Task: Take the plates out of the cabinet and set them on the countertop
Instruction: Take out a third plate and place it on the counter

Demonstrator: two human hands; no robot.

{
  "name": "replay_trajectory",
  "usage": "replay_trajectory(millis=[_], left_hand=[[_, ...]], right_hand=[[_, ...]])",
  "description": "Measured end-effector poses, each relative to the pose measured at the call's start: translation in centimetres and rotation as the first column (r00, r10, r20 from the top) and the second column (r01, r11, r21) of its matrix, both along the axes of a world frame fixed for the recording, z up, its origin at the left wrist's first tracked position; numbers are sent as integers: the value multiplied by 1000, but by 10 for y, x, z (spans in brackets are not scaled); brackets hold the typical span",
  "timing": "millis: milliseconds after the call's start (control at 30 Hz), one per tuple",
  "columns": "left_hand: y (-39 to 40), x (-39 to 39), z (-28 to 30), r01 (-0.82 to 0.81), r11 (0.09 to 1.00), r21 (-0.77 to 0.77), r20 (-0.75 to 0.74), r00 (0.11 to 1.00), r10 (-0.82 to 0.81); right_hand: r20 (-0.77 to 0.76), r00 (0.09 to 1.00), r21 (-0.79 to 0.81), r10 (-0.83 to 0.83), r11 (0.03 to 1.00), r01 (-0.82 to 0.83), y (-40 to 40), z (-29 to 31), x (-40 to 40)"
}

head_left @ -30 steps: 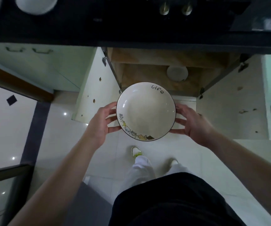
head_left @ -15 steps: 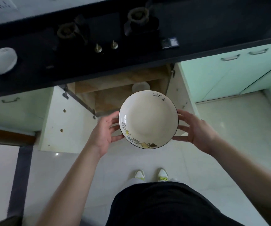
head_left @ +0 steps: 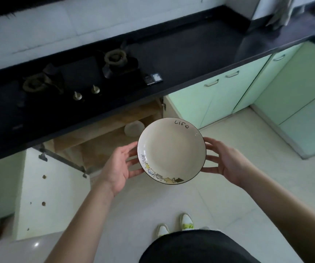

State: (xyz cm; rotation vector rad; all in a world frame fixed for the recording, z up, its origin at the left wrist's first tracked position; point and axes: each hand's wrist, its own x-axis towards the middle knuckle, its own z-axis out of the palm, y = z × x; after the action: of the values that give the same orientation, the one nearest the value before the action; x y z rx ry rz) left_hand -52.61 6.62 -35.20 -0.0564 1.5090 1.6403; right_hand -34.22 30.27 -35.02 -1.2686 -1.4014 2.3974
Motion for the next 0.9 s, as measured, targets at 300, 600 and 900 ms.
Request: replay_trajectory(millis=[300,600,900], left_hand=[[72,3,11,182,982,42,-17,983,-181],[224,50,12,303,953,4,-58,951,-302],[372,108,29,341,940,-25,-81,936,-342]], right_hand=[[-1,984,55,-177,983,177,38,15,43],[-12,947,76,-320,944,320,155,11,115],[-10,933,39,-360,932,360,295,19,175]])
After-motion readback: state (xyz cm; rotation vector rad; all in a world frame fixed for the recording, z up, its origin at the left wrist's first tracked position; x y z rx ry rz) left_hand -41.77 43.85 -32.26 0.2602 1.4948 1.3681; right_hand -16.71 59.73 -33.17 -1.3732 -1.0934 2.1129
